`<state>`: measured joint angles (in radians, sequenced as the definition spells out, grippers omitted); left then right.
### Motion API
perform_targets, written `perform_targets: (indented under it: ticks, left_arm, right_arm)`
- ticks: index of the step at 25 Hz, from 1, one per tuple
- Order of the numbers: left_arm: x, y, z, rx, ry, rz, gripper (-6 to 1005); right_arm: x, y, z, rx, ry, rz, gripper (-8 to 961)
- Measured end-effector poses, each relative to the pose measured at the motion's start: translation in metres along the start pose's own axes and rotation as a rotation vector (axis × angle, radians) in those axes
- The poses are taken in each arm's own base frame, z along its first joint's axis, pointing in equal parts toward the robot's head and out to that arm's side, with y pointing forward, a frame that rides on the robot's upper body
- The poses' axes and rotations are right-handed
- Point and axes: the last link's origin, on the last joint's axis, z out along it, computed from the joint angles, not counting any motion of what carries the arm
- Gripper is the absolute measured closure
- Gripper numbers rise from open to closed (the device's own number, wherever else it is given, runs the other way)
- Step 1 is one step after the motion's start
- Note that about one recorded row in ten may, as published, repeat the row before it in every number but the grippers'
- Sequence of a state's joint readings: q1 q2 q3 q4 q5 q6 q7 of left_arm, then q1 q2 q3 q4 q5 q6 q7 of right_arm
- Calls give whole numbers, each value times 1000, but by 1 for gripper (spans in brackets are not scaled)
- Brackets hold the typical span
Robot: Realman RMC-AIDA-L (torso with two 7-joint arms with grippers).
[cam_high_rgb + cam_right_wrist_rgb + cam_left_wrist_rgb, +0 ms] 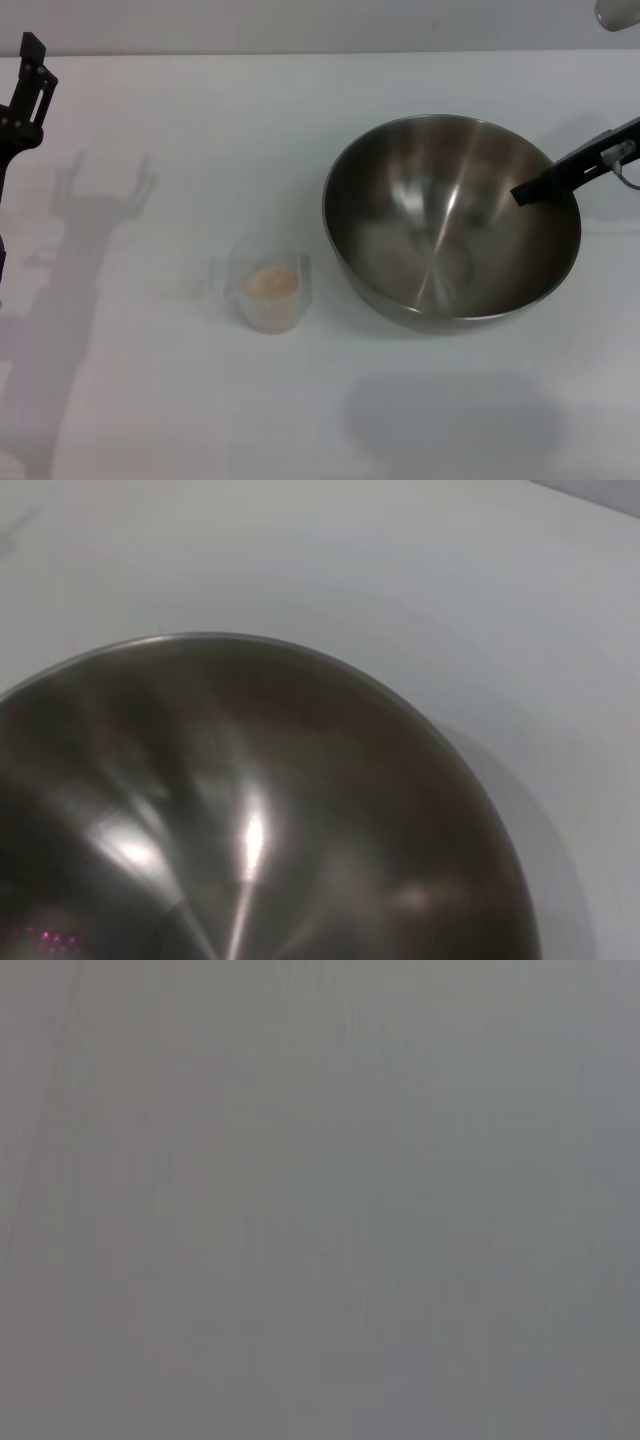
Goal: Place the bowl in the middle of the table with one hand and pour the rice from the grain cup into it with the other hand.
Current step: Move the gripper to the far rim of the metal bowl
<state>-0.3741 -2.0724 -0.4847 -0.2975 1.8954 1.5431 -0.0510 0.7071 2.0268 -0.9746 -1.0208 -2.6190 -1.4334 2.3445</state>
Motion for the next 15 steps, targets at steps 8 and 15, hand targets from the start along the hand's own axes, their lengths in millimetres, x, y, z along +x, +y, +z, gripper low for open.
perform_targets:
  ticks: [8, 15]
  left_arm:
    - [0, 0, 2, 0, 3, 1, 196]
    - [1, 0, 3, -1, 5, 2, 198]
  right_arm:
    - [-5, 2, -2, 14, -19, -14, 871]
    - [-11, 1, -3, 30, -39, -24, 934]
